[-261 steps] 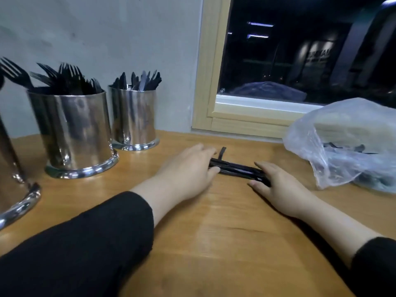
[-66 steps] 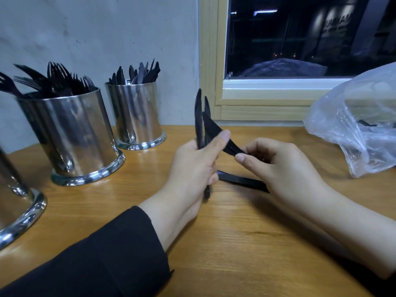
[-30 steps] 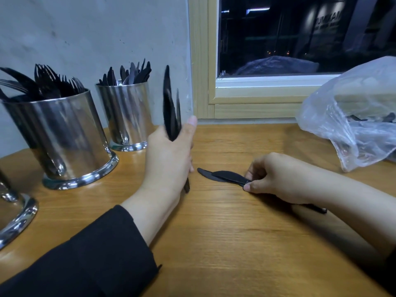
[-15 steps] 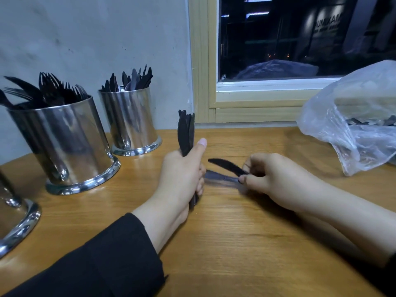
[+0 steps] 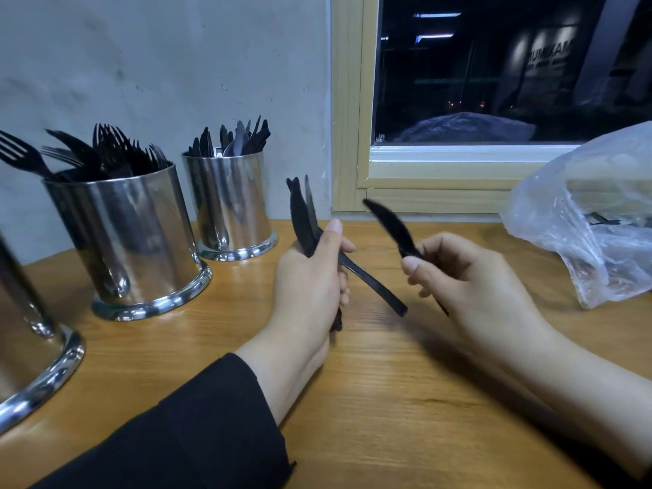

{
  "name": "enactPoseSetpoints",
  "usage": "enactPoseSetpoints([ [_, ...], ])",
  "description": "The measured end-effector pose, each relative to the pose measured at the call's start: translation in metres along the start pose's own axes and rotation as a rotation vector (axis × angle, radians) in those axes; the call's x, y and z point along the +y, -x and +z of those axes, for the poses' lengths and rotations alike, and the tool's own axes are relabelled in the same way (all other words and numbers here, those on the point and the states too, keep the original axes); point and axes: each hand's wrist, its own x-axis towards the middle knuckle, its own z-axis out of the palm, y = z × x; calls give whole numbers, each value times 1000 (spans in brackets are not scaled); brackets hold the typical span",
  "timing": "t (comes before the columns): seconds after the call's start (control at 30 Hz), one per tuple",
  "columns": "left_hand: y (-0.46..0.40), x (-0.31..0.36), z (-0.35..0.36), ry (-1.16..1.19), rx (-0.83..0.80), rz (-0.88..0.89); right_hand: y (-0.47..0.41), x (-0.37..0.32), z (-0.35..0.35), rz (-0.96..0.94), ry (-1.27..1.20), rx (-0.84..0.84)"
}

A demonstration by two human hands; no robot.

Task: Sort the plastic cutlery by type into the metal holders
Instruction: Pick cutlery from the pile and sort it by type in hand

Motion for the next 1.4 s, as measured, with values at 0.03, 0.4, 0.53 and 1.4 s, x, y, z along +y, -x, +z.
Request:
enactPoseSetpoints([
  [0.03, -2, 1, -1, -15, 27, 27, -1, -2, -1, -9, -66, 53],
  [0.4, 2, 6, 6, -28, -49, 80, -2, -19, 39, 5, -403, 102],
  [0.53, 6, 8, 8, -8, -72, 130, -3, -21, 56, -22, -356, 96],
  [1.4, -11, -13, -11, -194, -120, 91, -1, 0, 58, 169, 170, -49],
])
